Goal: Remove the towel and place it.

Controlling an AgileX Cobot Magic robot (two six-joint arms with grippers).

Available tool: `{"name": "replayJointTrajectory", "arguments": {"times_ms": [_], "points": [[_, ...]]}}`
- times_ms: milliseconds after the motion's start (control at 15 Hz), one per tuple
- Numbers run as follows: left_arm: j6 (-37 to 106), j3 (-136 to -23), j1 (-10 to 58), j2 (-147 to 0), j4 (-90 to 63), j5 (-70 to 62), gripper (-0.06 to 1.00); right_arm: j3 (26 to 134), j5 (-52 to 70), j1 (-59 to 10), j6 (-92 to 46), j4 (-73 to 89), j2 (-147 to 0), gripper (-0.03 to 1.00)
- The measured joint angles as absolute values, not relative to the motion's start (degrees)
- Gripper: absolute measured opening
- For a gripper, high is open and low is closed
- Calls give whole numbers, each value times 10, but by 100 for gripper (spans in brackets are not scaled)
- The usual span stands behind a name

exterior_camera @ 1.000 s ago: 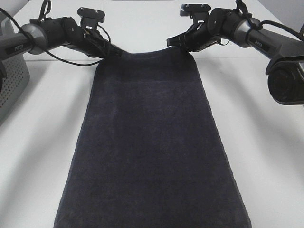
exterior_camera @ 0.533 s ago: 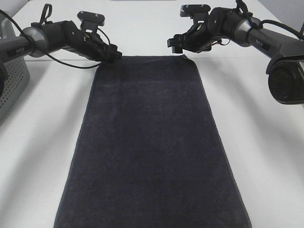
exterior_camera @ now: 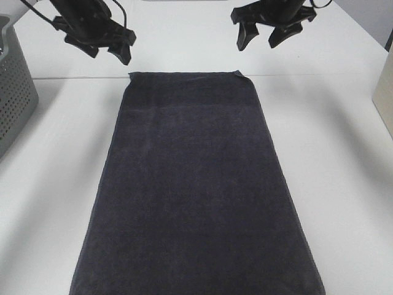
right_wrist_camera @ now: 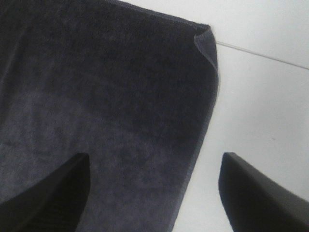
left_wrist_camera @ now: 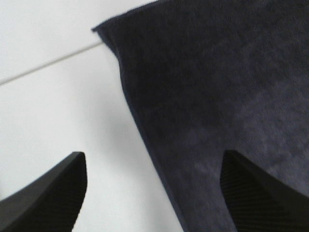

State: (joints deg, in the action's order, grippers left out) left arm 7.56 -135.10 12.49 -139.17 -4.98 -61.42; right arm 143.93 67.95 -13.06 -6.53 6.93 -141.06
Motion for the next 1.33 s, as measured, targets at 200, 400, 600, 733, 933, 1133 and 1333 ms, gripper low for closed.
{"name": "replayJointTrajectory", "arguments": {"times_ms": [200,400,600,733,933,1133,1333], "points": [[21,-1353,120,-1323,-9,-689,73,1439,694,-126,-50,62,-1345,72],[-10,-1354,61,-1267,0,-693,73,1440,697,-78,-34,103,-1303,70],[-21,-1351,-11,-1238,0,-693,73,1419,697,-39,-30,116,-1256,66],[-22,-1289,-29,-1177,0,-693,73,1313,697,-40,-30,116,-1176,66],[-22,-1144,-29,-1067,0,-693,73,1147,697,-41,-29,115,-1058,66],[-23,-928,-29,-887,0,-674,73,919,697,-41,-20,115,-869,66],[-25,-766,-29,-702,0,-646,73,740,698,-41,-17,115,-684,66]]}}
